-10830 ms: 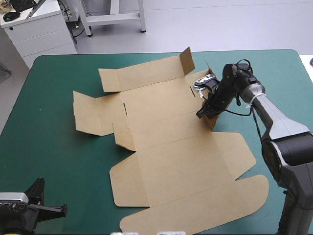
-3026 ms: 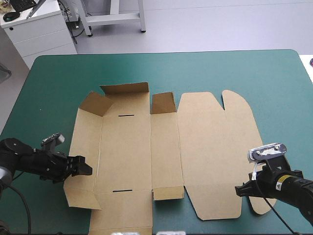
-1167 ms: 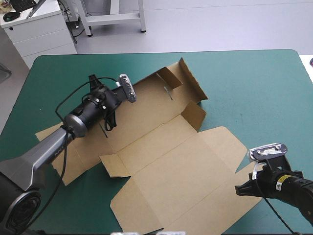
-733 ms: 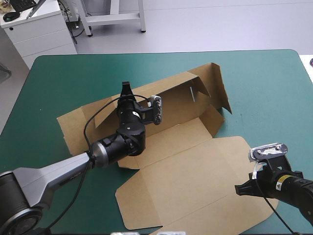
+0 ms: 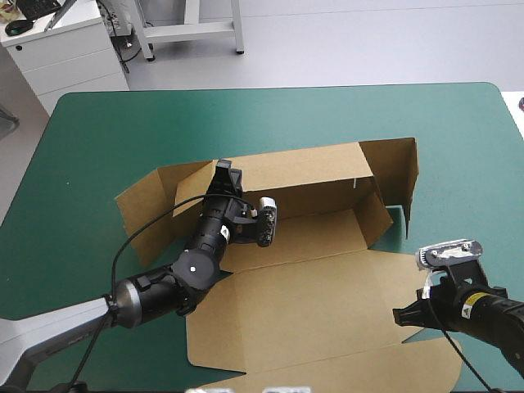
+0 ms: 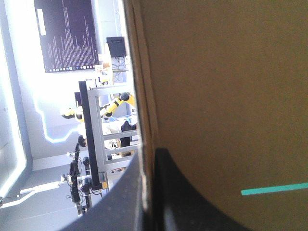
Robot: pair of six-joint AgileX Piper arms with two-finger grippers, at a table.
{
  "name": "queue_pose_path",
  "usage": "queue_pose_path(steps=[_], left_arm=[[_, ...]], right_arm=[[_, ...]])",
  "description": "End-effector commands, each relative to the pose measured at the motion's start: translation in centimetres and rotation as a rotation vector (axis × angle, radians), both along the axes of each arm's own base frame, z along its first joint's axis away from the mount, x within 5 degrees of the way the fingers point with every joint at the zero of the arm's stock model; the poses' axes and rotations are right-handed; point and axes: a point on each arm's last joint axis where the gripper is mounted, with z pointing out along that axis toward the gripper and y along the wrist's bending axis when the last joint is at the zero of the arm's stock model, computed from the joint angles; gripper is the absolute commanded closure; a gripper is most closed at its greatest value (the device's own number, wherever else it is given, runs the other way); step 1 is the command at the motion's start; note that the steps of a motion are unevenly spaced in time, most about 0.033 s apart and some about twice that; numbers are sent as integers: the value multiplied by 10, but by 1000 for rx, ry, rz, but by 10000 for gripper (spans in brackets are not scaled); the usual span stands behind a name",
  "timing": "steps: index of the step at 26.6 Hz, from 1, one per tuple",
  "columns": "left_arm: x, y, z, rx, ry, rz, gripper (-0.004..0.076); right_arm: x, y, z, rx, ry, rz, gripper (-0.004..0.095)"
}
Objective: Fold the box
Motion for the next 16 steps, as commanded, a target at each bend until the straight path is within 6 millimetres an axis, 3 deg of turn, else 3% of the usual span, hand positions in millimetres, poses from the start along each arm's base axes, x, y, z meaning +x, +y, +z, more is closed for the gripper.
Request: queue_pose_path(steps=[1, 5, 12, 16], left_arm=[[-1, 7, 25, 30, -113, -56, 734], [9, 17, 26, 67, -101, -72, 734], [0, 7, 26, 23, -87, -114, 734], [-4, 3, 26, 23, -89, -130, 734]], right_arm=[[4, 0, 11, 20, -74, -12, 928], [3, 0, 11, 19, -72, -12, 928], [3, 0, 11, 28, -68, -21, 925], [3, 0, 11, 35, -66, -30, 863]])
